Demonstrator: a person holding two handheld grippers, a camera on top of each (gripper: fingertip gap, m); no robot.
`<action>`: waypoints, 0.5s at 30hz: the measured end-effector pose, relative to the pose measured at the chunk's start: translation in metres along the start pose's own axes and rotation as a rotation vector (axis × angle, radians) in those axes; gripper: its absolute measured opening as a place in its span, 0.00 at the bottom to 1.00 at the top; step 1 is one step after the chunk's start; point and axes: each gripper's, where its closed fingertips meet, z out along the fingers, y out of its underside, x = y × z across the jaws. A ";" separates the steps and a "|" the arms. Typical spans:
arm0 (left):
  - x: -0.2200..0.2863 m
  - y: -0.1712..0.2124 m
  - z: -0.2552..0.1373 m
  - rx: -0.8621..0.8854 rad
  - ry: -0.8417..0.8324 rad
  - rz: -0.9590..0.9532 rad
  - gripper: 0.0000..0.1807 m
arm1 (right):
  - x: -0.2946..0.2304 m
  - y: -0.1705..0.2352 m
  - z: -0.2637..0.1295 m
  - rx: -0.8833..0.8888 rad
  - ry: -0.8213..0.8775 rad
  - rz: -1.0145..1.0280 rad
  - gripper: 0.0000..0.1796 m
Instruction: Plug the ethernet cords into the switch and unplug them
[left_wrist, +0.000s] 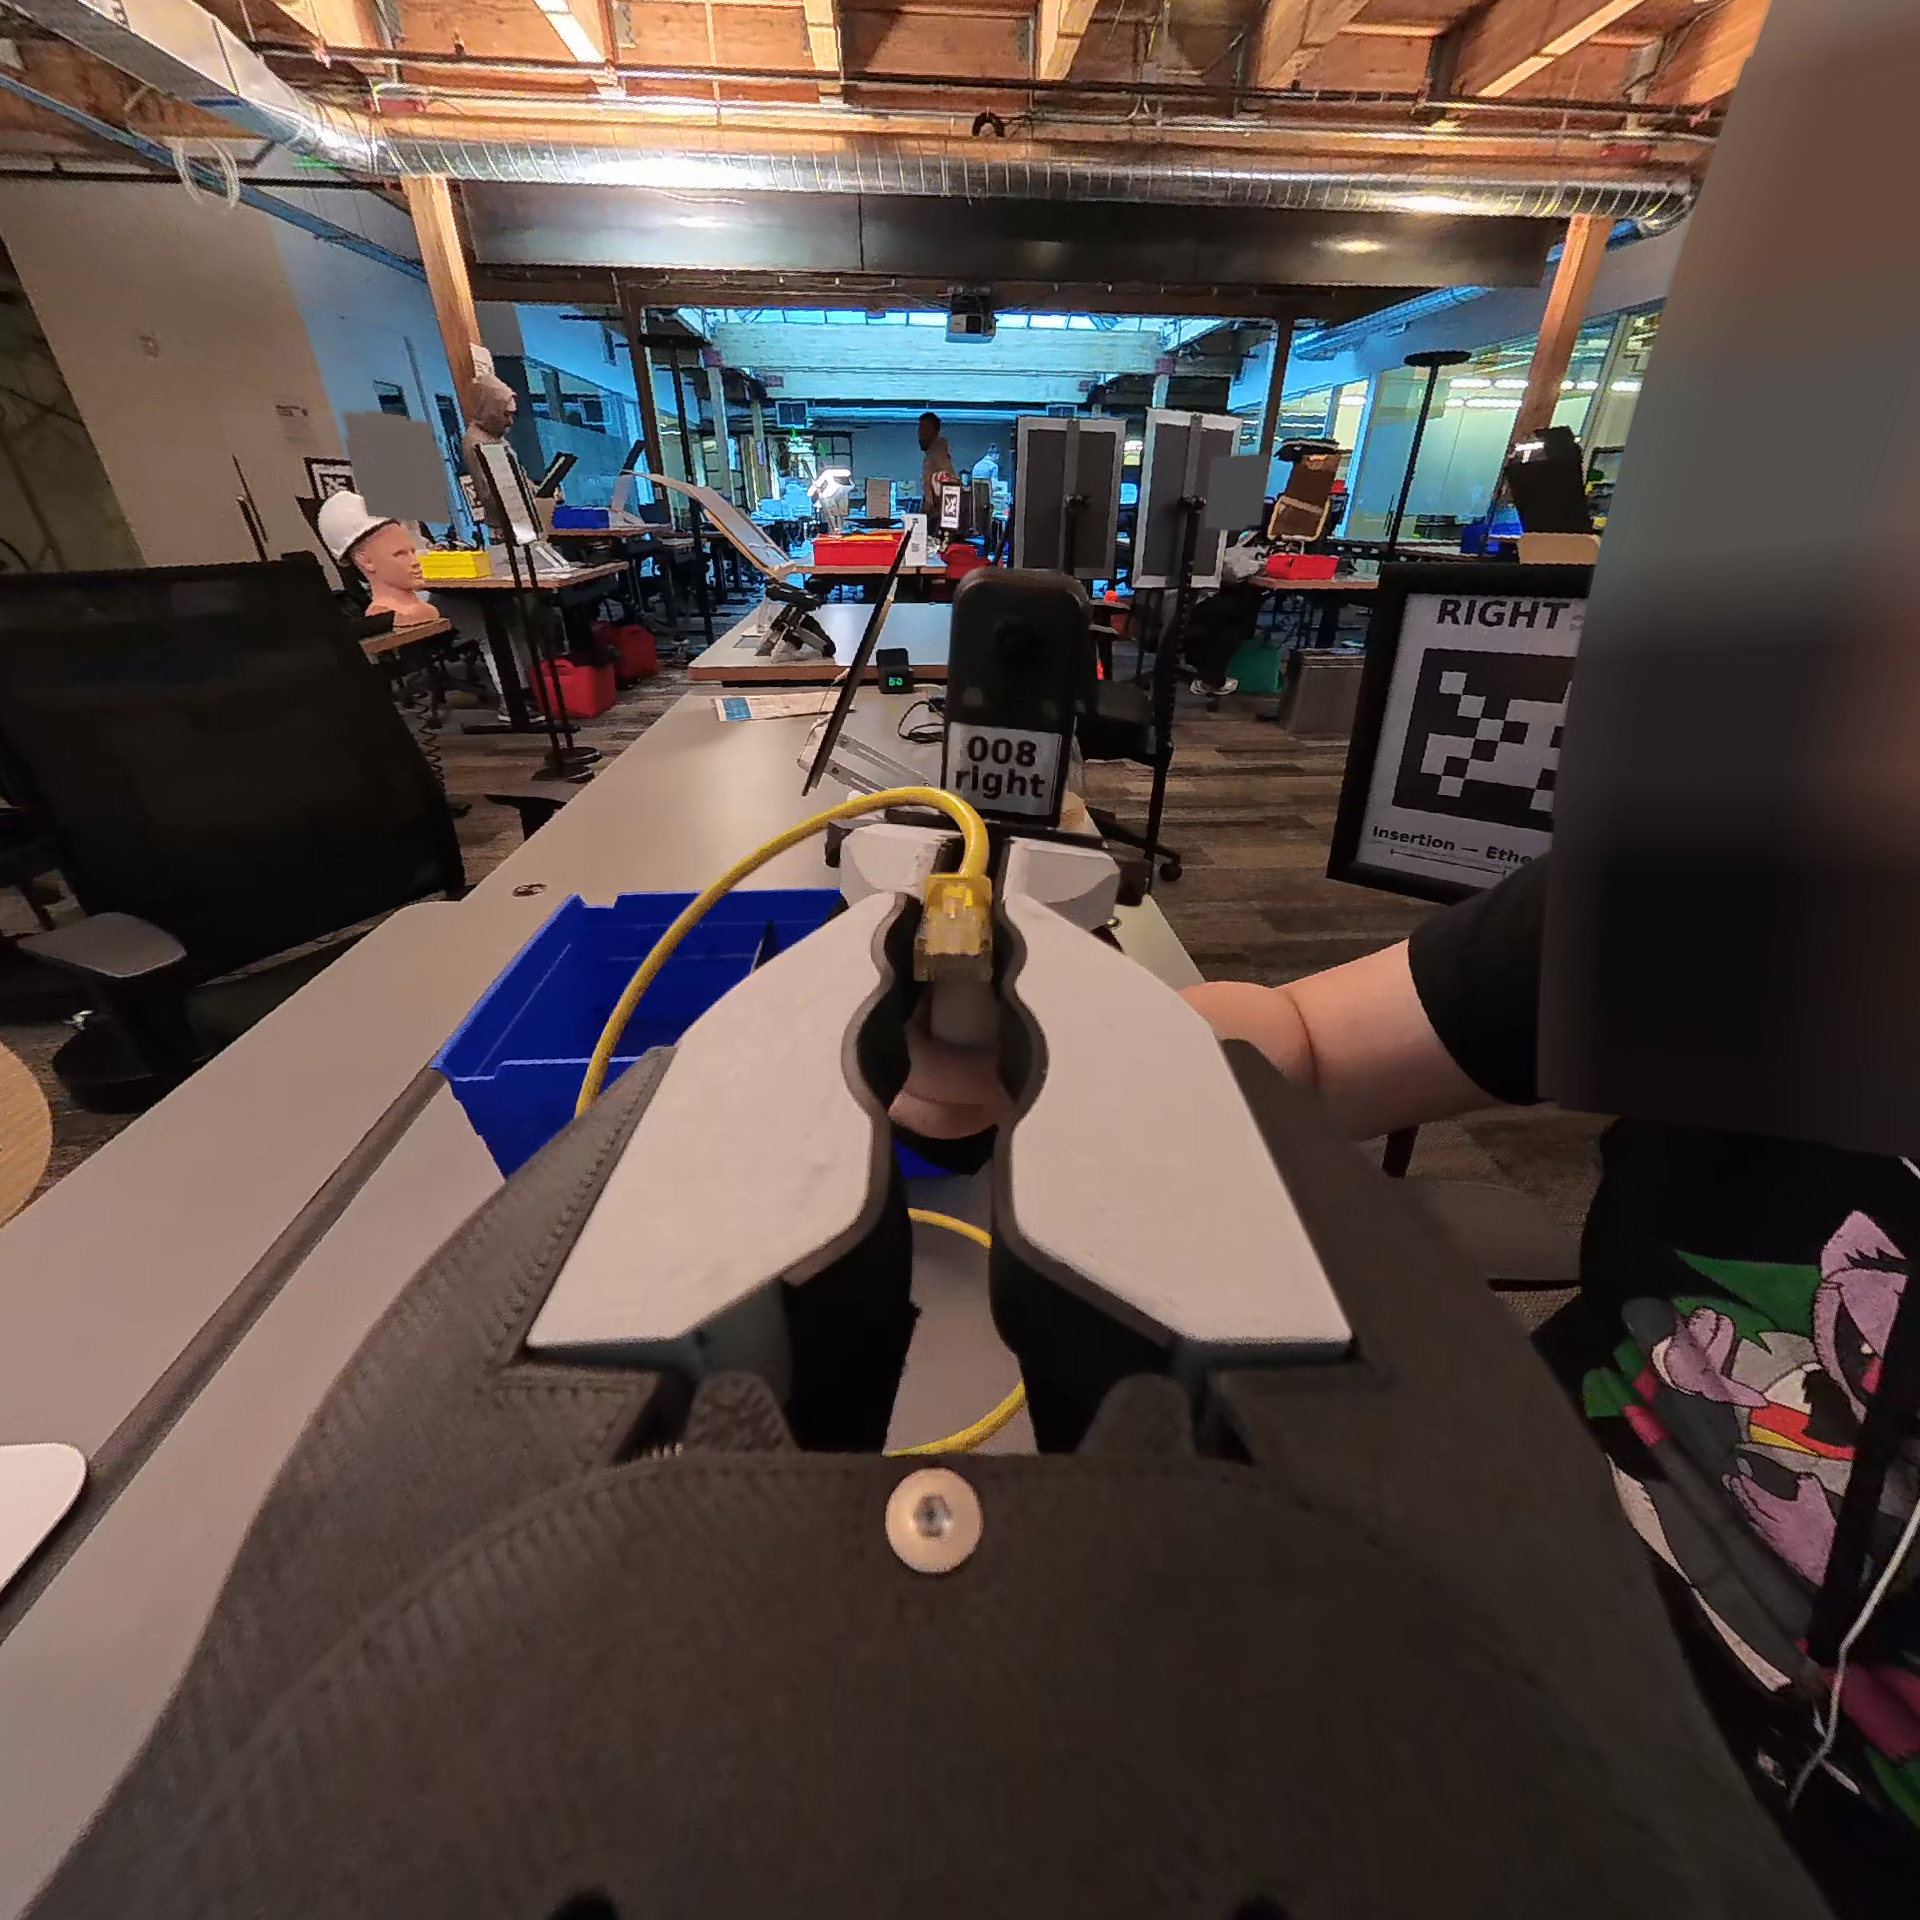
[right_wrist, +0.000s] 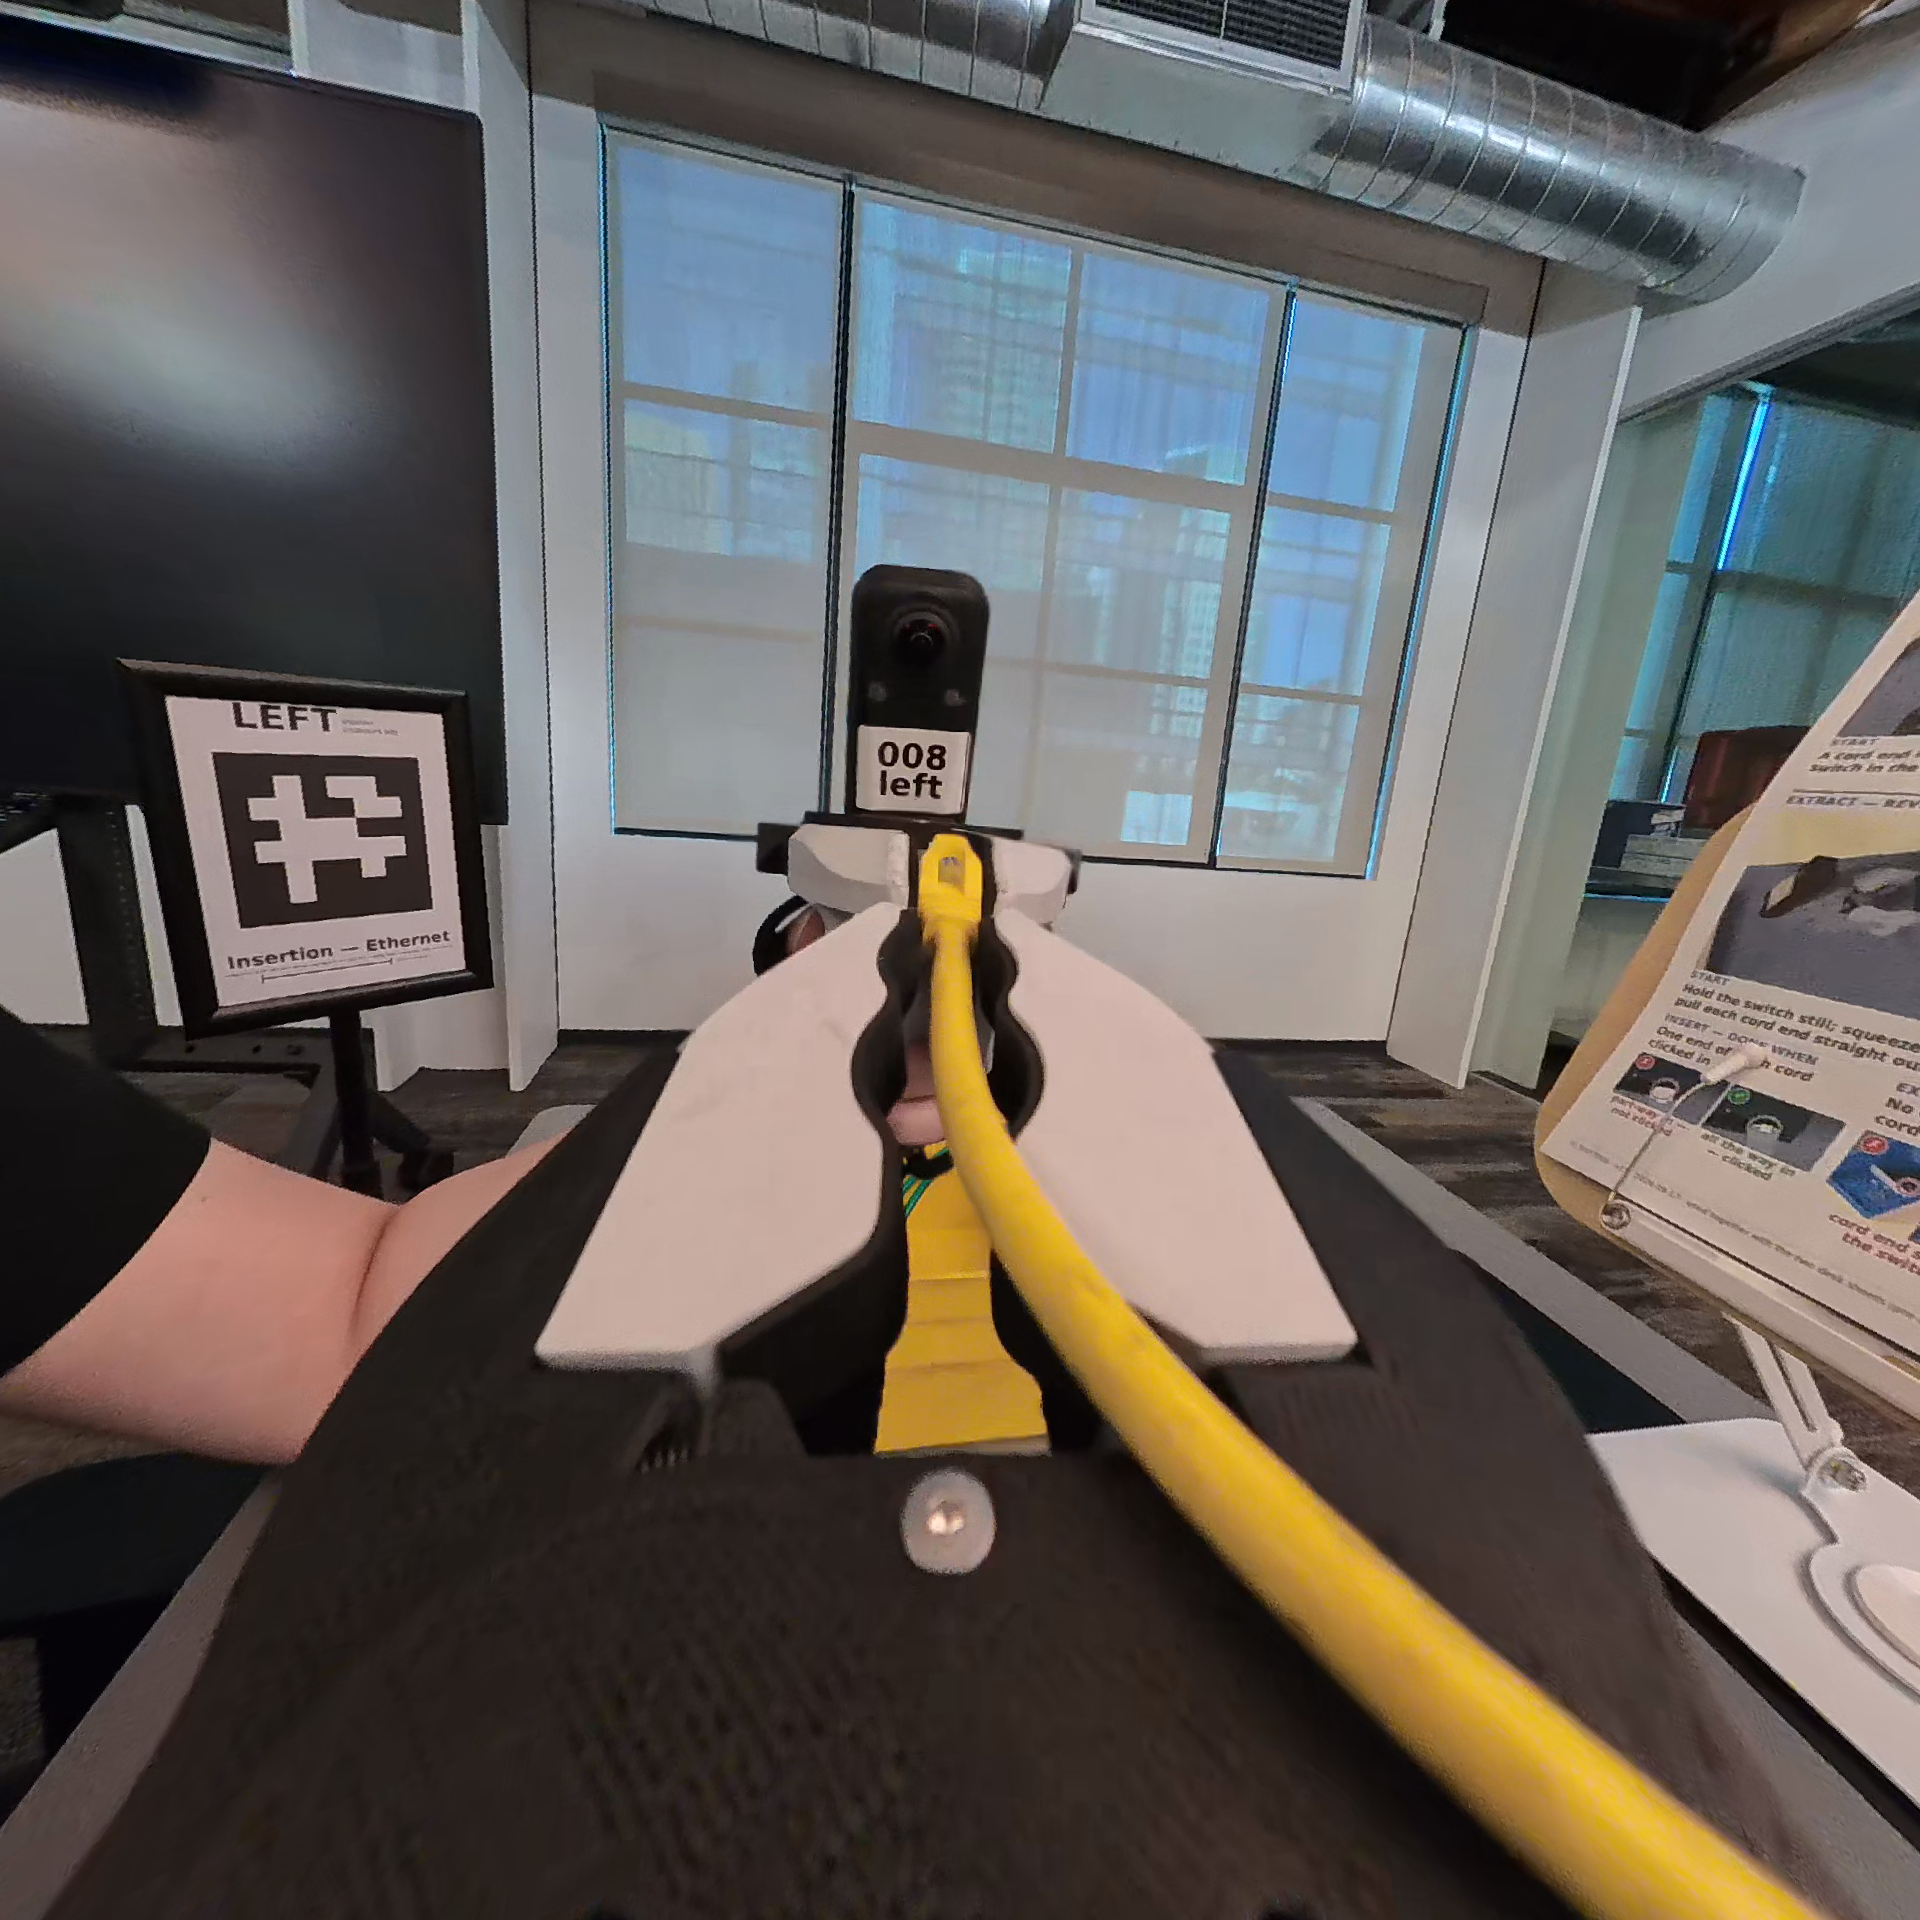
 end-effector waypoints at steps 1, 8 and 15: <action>0.000 0.000 0.000 -0.001 0.001 0.000 0.07 | 0.000 0.000 0.000 -0.006 -0.002 0.000 0.06; 0.000 0.002 0.000 -0.015 -0.004 0.004 0.07 | 0.001 0.002 0.000 -0.033 -0.004 -0.010 0.06; -0.010 0.006 0.000 -0.046 -0.069 -0.016 0.08 | 0.004 0.001 -0.002 -0.079 0.028 -0.087 0.06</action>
